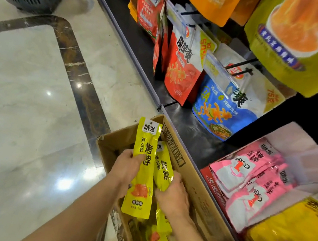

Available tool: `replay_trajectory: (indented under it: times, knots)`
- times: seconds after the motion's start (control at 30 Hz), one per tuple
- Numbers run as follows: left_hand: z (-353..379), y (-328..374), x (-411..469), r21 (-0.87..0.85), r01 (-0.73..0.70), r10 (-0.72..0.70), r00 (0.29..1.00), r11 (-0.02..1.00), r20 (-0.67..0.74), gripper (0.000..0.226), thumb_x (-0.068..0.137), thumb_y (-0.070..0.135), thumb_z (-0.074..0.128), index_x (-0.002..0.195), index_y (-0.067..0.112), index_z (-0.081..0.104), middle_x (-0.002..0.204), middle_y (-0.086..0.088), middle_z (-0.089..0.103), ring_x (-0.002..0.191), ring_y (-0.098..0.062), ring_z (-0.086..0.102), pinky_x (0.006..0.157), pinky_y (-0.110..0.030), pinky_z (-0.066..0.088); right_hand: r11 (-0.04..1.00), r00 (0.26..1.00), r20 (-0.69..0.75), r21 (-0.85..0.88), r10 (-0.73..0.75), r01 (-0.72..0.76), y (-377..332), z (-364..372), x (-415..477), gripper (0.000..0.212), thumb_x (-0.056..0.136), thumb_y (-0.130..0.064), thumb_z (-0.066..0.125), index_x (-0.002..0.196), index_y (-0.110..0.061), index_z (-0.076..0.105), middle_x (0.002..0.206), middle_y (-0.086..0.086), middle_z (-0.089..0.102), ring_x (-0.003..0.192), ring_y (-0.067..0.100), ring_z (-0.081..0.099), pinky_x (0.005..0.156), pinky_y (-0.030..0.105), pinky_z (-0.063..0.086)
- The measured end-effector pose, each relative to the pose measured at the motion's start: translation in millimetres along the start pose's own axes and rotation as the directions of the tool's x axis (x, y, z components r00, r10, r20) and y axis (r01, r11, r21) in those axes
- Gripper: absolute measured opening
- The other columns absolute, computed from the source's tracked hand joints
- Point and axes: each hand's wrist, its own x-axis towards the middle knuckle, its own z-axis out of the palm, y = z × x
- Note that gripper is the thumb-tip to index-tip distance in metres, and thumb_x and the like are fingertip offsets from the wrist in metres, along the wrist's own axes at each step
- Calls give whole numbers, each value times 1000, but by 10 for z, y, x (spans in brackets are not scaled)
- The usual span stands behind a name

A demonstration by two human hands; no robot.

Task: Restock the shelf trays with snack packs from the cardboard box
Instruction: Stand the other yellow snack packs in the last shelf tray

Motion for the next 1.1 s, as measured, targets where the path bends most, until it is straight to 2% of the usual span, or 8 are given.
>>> replay_trajectory:
  times: [0.27, 0.47, 0.57, 0.73, 0.83, 0.93, 1.0, 1.1]
  knots:
    - [-26, 342, -837, 42, -206, 203, 977, 978, 61, 5, 94, 21, 63, 96, 18, 66, 95, -7, 73, 87, -25, 70, 79, -42, 57, 939, 978, -172, 301, -118, 166, -95, -716, -756, 50, 74, -42, 85, 107, -36, 49, 96, -19, 66, 86, 0, 64, 70, 20, 46]
    - [26, 623, -1634, 43, -293, 284, 947, 955, 151, 6, 93, 15, 64, 90, 18, 69, 90, -8, 75, 85, -28, 71, 82, -48, 58, 847, 947, -310, 476, -89, 235, -72, -1184, -1341, 42, 80, -47, 80, 110, -29, 57, 98, -10, 70, 90, 8, 68, 75, 28, 52]
    - [91, 725, -2038, 52, -332, 318, 930, 942, 187, 8, 92, 11, 64, 87, 16, 68, 88, -11, 74, 87, -33, 70, 82, -52, 57, 792, 938, -339, 554, -67, 257, -82, -1489, -1694, 21, 85, -30, 79, 95, -26, 61, 91, -8, 71, 81, 8, 67, 66, 19, 47]
    - [344, 665, -2373, 84, -369, 323, 886, 925, 334, 17, 83, 23, 71, 100, 20, 70, 96, -9, 76, 97, -37, 70, 92, -63, 50, 744, 946, -325, 628, -16, 228, 82, -1890, -2249, 14, 81, -17, 82, 92, -21, 74, 86, -2, 78, 75, 13, 74, 68, 28, 57]
    - [580, 519, -2445, 91, -362, 295, 860, 928, 415, 33, 72, 33, 75, 102, 23, 68, 101, -7, 75, 98, -35, 69, 96, -65, 45, 723, 927, -373, 649, 32, 236, 310, -2028, -2507, 16, 80, -16, 83, 92, -21, 74, 89, 1, 79, 77, 15, 75, 75, 35, 59]
    - [800, 380, -2723, 98, -391, 304, 829, 915, 470, 14, 82, 23, 73, 95, 19, 69, 98, -11, 75, 90, -31, 70, 85, -48, 54, 697, 910, -402, 682, 104, 222, 608, -2116, -2722, 16, 84, -19, 80, 90, -27, 68, 90, -6, 76, 75, 3, 72, 70, 24, 58]
    - [954, 248, -2822, 109, -399, 294, 811, 911, 506, 6, 88, 13, 68, 94, 16, 69, 97, -13, 75, 87, -32, 71, 75, -48, 56, 675, 895, -403, 716, 190, 180, 811, -2162, -2842, 21, 84, -26, 80, 101, -28, 67, 102, -5, 74, 89, 11, 72, 83, 34, 60]
    - [1182, 25, -2898, 146, -395, 245, 778, 907, 579, 14, 90, 9, 64, 100, 15, 71, 95, -10, 76, 92, -34, 71, 82, -54, 57, 654, 860, -424, 742, 285, 149, 1239, -2172, -2881, 49, 79, -41, 79, 123, -27, 64, 120, -4, 71, 103, 18, 70, 87, 41, 60]
